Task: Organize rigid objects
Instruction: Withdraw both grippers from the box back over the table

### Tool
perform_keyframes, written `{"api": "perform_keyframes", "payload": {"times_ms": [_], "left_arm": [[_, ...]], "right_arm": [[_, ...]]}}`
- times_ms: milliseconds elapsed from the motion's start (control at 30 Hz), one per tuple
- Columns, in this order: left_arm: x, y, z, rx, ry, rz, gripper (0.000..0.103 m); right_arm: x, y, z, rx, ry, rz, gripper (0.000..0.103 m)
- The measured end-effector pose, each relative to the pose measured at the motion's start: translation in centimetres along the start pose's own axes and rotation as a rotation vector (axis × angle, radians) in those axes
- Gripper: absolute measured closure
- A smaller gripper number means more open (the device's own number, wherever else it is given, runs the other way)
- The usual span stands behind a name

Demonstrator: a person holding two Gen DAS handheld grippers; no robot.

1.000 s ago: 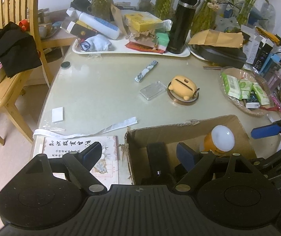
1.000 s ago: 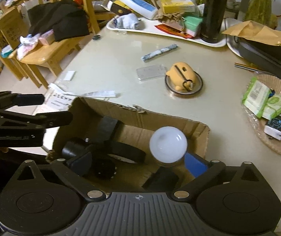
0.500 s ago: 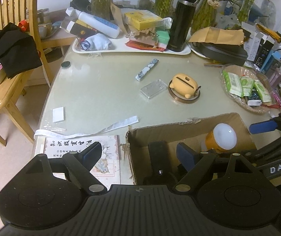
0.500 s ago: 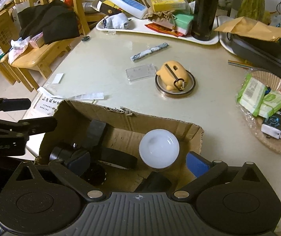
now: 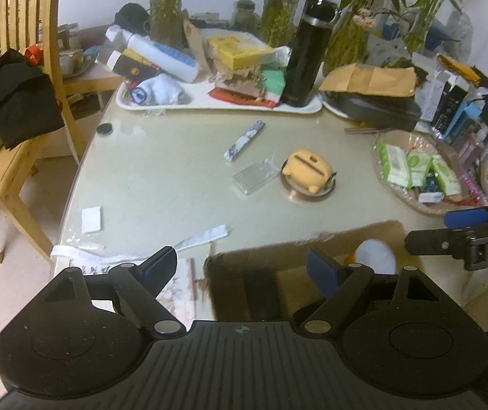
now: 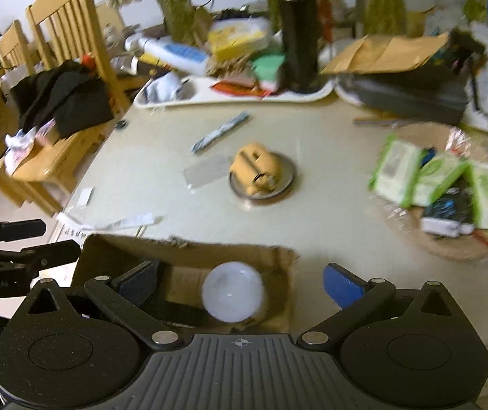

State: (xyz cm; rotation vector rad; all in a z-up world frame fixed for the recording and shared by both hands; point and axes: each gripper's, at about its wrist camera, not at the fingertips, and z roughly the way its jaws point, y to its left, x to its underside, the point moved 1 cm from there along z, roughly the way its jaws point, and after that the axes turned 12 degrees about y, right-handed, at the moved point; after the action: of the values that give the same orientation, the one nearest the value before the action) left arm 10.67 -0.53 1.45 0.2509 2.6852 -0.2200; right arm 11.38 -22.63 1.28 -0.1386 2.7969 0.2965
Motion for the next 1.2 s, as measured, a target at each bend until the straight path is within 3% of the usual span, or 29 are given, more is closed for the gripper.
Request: {"api": "perform_keyframes", "payload": {"times_ms": [367,633,1000,1200], "left_arm": [[0.7,1.3,-1.6,0.006,-0.126,-0.046,0.020],[1.2,3.4,-1.8,0.035,-0.131,-0.148,0.020],[1.6,2.2,-0.9,0.005,-0.152,-0.060,0.020],[1.1,1.6,-1.6,0.059,-0.210,-0.048,0.020]], "right_arm": [[0.9,4.1,-5.2,0.111,0.004,-0.047,0.000],[0.9,6.0,-5.8,0.120,-0.001,-0.077,0.000],[-0.1,3.8,-5.6,0.115,-0.005,-0.028,0.000],[-1.3,2.2,-6.4,0.094,-0.028,0.013,0.000]]}}
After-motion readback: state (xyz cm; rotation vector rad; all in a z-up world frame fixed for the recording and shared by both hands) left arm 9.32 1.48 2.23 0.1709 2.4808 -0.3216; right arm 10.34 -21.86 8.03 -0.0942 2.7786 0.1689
